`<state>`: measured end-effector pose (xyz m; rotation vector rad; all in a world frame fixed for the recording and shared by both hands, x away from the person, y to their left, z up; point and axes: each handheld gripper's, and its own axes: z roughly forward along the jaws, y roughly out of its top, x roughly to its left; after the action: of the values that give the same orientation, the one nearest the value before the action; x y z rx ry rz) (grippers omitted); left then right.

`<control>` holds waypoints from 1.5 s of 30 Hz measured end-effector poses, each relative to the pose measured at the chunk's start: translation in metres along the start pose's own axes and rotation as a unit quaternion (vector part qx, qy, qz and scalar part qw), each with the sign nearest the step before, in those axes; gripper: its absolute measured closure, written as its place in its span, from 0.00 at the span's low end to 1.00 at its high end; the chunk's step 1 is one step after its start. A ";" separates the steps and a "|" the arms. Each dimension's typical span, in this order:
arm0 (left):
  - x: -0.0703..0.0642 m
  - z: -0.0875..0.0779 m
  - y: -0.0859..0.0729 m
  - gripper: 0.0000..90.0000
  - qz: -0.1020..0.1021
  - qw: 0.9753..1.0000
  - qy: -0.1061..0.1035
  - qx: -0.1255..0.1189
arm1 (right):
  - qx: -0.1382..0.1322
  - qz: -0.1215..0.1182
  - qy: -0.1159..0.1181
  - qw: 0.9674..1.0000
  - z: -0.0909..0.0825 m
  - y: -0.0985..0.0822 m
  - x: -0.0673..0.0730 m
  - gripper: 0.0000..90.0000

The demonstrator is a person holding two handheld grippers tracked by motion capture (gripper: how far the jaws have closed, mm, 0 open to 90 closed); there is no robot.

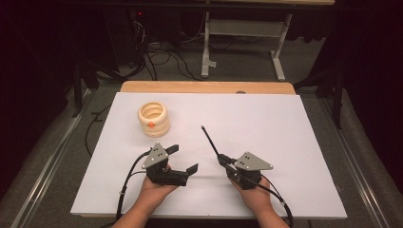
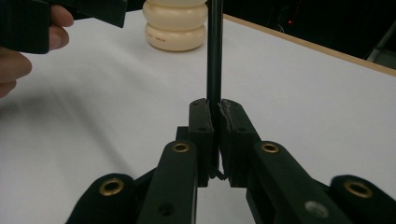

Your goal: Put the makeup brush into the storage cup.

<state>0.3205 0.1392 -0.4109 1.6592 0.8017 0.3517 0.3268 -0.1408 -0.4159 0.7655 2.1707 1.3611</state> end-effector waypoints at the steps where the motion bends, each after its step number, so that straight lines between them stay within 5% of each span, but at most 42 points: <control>1: 0.000 0.000 0.000 0.01 0.000 1.000 0.000 0.000 | -0.001 -0.002 0.002 1.000 0.001 0.000 0.001 0.96; 31: -0.001 -0.001 0.001 0.01 -0.008 1.000 -0.009 -0.005 | 0.006 -0.025 0.037 0.999 0.011 0.002 0.026 0.96; 45: 0.001 -0.002 0.001 0.05 -0.029 0.999 -0.023 -0.010 | 0.007 -0.031 0.051 0.998 0.014 -0.001 0.035 0.96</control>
<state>0.3205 0.1418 -0.4096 1.6156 0.8072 0.2789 0.3097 -0.1084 -0.4252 0.6413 2.2655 1.3818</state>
